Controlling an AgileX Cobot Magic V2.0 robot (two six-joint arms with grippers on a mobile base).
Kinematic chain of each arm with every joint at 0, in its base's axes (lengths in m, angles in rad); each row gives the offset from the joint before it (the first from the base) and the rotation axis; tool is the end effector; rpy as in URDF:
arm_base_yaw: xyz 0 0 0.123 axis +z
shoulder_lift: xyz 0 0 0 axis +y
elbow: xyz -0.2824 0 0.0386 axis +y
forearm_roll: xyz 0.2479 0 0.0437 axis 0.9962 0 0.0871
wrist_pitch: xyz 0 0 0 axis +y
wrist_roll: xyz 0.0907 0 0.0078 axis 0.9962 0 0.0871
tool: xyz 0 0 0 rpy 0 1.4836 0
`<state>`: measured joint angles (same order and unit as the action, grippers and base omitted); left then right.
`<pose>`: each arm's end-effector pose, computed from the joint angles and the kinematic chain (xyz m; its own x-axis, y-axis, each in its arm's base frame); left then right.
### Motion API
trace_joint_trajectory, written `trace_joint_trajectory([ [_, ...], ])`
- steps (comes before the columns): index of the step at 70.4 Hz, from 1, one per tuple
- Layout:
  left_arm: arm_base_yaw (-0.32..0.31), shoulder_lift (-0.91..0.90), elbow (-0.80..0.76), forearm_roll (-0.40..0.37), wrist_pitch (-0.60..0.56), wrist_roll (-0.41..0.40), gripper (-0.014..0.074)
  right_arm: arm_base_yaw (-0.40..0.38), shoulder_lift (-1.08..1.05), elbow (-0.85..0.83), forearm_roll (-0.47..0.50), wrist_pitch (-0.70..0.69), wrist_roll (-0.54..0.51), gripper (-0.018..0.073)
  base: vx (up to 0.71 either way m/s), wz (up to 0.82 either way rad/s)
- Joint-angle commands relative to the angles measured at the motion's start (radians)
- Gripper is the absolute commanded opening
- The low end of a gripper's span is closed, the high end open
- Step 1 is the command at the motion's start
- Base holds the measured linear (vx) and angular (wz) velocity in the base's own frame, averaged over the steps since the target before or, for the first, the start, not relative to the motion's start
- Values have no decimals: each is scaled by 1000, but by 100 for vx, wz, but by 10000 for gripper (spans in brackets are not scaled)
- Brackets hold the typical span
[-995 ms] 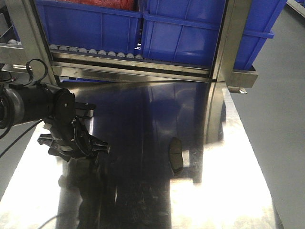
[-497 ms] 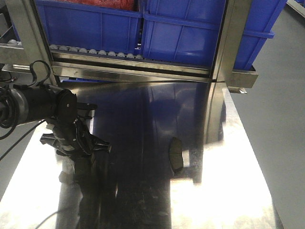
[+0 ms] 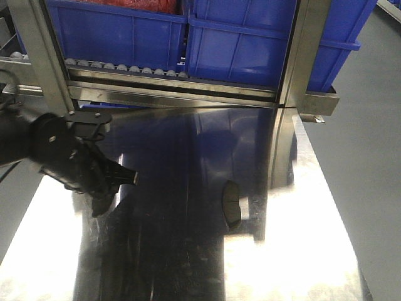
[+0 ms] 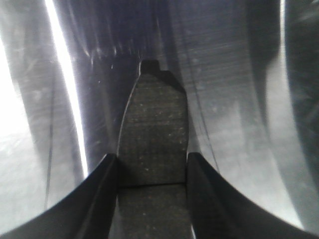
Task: Move and align brake pads A on conveyor
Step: 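Close the left gripper on the brake pad and lift it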
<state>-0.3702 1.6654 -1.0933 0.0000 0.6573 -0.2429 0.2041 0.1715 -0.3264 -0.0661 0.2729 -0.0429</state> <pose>0.3122 -0.1212 0.2202 -0.9101 0.0952 -0.4034 0.1472 0.9840 -0.1000 0.0566 0.0101 0.2878 -0.0097 -0.1106 -0.9938 -0.1873 0.9765 -0.1068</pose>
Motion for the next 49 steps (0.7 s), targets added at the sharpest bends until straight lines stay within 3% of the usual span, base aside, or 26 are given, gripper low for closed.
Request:
trace_joint_trajectory([
  [1, -3, -158, 76, 0, -135, -1, -7, -1, 12, -26, -5, -77, -5, 497, 0, 0],
  [11, -3, -368, 246, 0, -239, -1, -7, -1, 12, -26, -5, -77, -5, 497, 0, 0],
  [28, -2, -756, 468, 0, -295, -1, -7, -1, 12, -26, -5, -77, -5, 497, 0, 0],
  [49, -2, -1154, 608, 0, -242, -1, -6, -1, 12, -26, -5, -77, -5, 497, 0, 0],
])
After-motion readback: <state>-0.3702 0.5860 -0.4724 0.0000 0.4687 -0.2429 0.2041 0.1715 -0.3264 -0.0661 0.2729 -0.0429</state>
